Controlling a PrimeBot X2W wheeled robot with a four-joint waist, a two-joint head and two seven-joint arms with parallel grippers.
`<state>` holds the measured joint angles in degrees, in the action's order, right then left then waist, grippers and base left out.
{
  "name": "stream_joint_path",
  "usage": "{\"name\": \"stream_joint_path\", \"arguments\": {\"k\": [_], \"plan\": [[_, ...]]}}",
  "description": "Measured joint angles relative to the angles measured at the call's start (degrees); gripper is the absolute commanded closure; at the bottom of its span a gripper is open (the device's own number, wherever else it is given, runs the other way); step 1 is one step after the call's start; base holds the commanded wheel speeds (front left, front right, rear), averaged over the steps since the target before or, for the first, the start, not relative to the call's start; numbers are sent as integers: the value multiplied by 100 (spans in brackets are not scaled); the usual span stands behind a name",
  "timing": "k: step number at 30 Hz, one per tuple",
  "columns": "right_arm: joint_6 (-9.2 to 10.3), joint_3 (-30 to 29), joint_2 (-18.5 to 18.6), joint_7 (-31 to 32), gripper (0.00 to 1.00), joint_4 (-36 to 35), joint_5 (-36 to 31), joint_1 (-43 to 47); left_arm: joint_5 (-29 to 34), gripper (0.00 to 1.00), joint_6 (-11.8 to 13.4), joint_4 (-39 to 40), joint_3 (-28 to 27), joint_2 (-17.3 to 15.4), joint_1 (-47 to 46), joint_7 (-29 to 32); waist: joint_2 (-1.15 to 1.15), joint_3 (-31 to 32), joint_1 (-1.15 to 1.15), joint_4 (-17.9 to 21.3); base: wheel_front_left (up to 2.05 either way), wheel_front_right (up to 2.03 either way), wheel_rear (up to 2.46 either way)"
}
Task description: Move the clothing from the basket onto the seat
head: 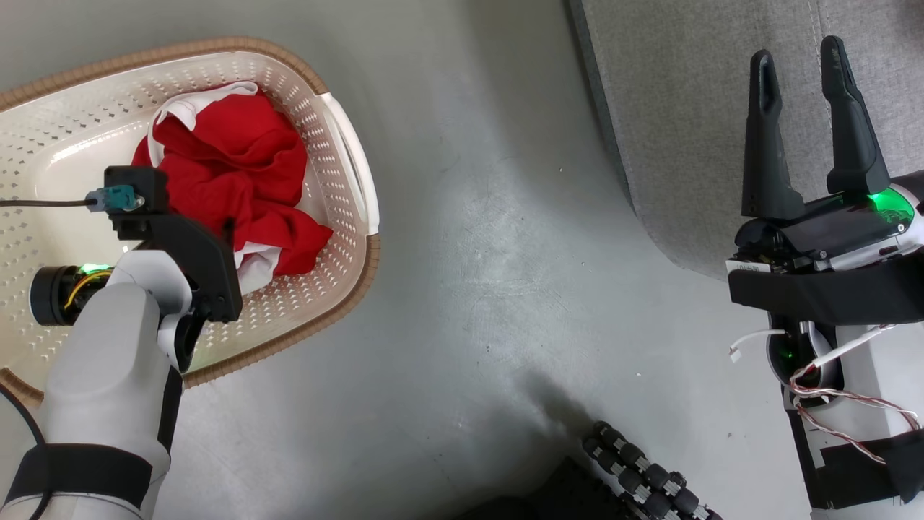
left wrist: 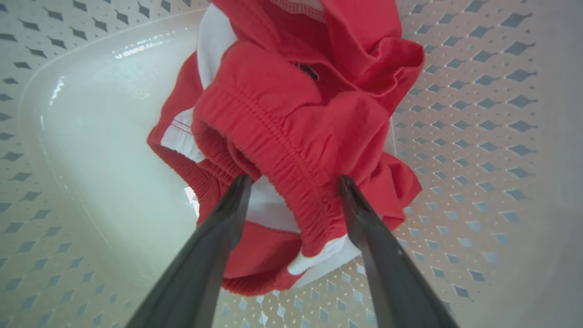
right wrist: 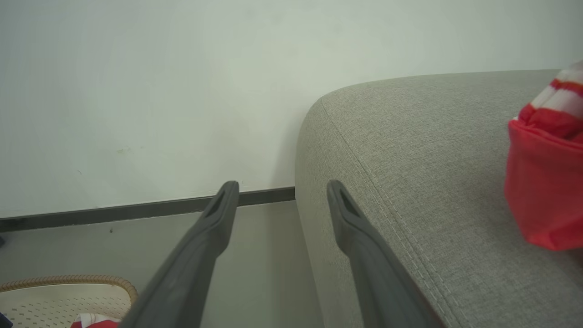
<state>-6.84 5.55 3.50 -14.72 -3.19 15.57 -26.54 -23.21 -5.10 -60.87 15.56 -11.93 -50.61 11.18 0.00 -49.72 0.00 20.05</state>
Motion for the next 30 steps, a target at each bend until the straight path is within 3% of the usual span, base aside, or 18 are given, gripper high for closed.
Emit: {"name": "stream_joint_path", "arguments": {"k": [21, 22, 25, 30], "plan": [[-22, 42, -42, 0, 0, 30, 10, -98, -15, 0, 3, -425, -8, 32, -441, 241, 0, -163, 0, 156, 0, 0, 0], [-22, 42, -43, 0, 0, 33, 11, -98, -15, 11, 1, -442, 1, 32, -441, 241, 0, -165, 0, 159, 0, 0, 0], [-22, 42, -45, 0, 0, 34, 11, -101, -15, 100, -3, -485, 2, 27, -443, 240, 0, -166, 0, 162, 0, 0, 0], [-22, 20, -47, 0, 0, 75, 11, -113, -15, 100, -49, -494, 12, 63, -484, 180, 0, -152, 0, 151, 0, 0, 0]]}}
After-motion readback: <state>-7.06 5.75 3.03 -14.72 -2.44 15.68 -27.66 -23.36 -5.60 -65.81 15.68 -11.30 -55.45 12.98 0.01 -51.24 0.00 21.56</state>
